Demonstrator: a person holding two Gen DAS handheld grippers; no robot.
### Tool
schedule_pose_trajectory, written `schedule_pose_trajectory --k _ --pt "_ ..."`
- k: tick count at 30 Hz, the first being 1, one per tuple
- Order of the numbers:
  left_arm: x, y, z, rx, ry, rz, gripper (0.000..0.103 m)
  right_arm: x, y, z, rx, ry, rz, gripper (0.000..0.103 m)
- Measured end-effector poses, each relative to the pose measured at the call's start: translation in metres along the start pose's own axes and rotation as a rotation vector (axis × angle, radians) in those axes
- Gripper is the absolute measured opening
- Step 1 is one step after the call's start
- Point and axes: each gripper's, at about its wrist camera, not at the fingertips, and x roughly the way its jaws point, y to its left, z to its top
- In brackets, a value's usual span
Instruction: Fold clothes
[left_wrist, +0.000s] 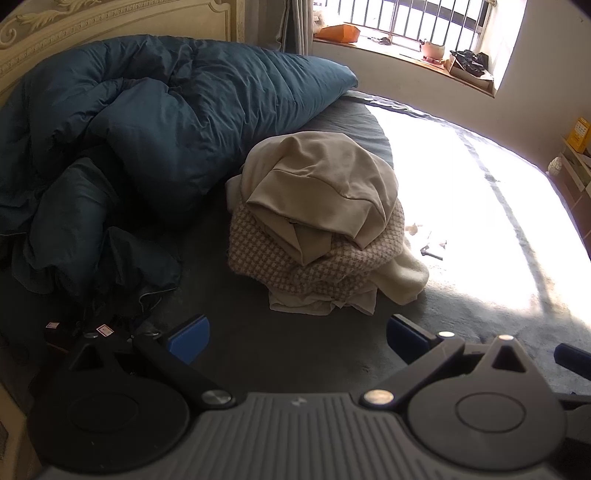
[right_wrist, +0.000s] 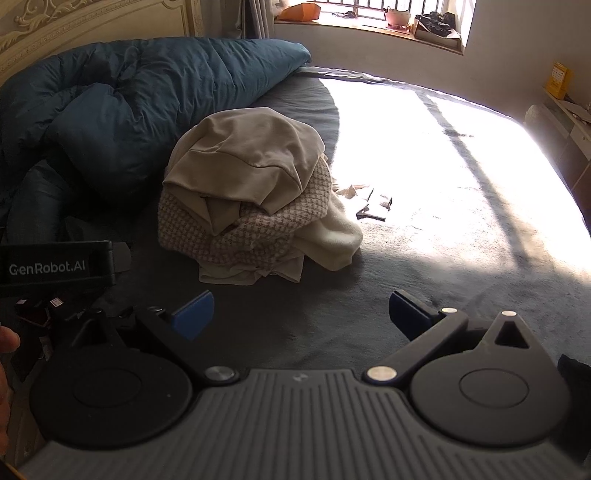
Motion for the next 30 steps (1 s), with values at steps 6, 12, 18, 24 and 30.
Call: schedule_pose_trajectory --k 6,12,18,24,30 --pt "0.003 -0.004 -0.001 0.031 -0.001 0.014 0.102 0.001 -0.001 -0.001 0.013 -0.003 -0.013 0.102" --pt "0.006 -0.006 0.001 0.037 0.008 0.019 0.102 0.003 -0.001 0.003 0.009 0.004 -0.018 0.102" --pt "0.009 -0.003 -0.003 0.045 0.010 0.022 0.102 0.005 -0.002 0.004 0.011 0.007 -0.020 0.102" --pt "0.012 -0.003 -0.003 0.049 0.018 0.024 0.102 0.007 -0.002 0.004 0.013 0.013 -0.023 0.102" --pt "0.016 -0.003 -0.003 0.053 0.028 0.025 0.102 0.011 -0.002 0.004 0.018 0.022 -0.027 0.102"
